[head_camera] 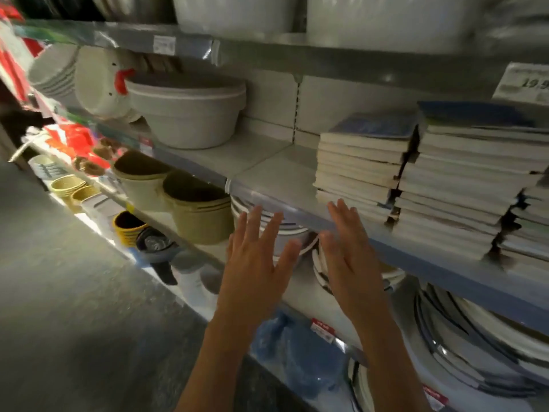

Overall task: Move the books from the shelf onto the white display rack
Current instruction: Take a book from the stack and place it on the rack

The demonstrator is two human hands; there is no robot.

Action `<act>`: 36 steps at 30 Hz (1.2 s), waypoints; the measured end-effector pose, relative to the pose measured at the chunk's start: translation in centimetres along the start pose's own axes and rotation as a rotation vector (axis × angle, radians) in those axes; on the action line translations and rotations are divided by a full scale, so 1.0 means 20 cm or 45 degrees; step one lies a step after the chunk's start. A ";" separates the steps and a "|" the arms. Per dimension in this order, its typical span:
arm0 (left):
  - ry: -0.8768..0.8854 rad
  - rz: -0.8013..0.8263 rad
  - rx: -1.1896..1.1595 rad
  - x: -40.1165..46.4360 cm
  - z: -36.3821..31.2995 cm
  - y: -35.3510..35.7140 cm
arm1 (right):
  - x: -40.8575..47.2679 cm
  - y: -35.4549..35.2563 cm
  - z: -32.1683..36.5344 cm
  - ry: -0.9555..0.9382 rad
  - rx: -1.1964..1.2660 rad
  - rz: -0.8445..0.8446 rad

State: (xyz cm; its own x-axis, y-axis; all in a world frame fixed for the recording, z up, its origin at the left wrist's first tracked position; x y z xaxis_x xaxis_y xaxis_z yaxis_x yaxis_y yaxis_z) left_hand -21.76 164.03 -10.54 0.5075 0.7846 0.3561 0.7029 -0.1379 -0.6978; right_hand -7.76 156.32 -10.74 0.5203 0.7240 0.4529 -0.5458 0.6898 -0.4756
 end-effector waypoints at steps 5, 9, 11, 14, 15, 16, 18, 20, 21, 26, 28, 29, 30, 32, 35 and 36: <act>0.189 0.134 -0.058 0.36 0.11 -0.02 | 0.19 0.14 0.05 0.135 -0.010 -0.195; 0.276 0.271 -0.136 0.56 0.14 -0.02 | 0.29 0.19 0.07 0.193 -0.074 -0.366; 0.309 0.330 -0.153 0.64 0.13 -0.01 | 0.32 0.18 0.07 0.216 -0.140 -0.441; 0.371 0.383 -0.177 0.76 0.08 0.03 | 0.38 0.13 0.03 0.206 -0.240 -0.550; 0.393 0.387 -0.211 0.80 0.06 0.05 | 0.40 0.11 0.01 0.181 -0.287 -0.596; 0.427 0.381 -0.245 0.84 0.04 0.07 | 0.43 0.08 0.00 0.152 -0.341 -0.643; 0.523 0.322 -0.267 0.94 0.01 0.14 | 0.50 0.02 -0.04 0.092 -0.430 -0.713; 0.600 0.258 -0.272 1.05 -0.02 0.19 | 0.57 -0.03 -0.09 0.024 -0.513 -0.726; 0.637 0.233 -0.277 1.10 -0.04 0.21 | 0.61 -0.06 -0.11 -0.008 -0.573 -0.722; 0.836 0.183 -0.190 1.29 -0.08 0.33 | 0.76 -0.15 -0.23 -0.099 -0.924 -0.704; 0.864 0.204 -0.228 1.33 -0.09 0.37 | 0.78 -0.14 -0.27 -0.124 -1.047 -0.756; 0.867 0.207 -0.261 1.35 -0.09 0.39 | 0.78 -0.13 -0.29 -0.119 -1.084 -0.780; 0.849 0.214 -0.288 1.35 -0.09 0.40 | 0.78 -0.13 -0.30 -0.113 -1.116 -0.802; 0.795 0.228 -0.316 1.37 -0.09 0.42 | 0.79 -0.12 -0.31 -0.112 -1.149 -0.834; 0.792 0.219 -0.338 1.38 -0.08 0.43 | 0.81 -0.13 -0.33 -0.115 -1.102 -0.873; 0.802 0.208 -0.342 1.38 -0.08 0.43 | 0.81 -0.13 -0.33 -0.123 -1.073 -0.888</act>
State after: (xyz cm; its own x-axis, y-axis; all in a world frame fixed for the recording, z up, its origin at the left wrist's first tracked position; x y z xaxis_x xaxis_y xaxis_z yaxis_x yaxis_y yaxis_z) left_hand -0.96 183.53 -5.67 0.7523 0.2528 0.6083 0.6504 -0.4323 -0.6246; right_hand 6.43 166.34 -7.13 0.4663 0.1976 0.8623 0.4914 0.7527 -0.4382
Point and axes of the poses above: each hand's wrist, its own x-axis towards the middle knuckle, its own y-axis out of the palm, z = x × y, the point moved 1 cm from there along x, towards the middle knuckle, and after that the axes turned 1 degree about x, right-handed, at the moved point
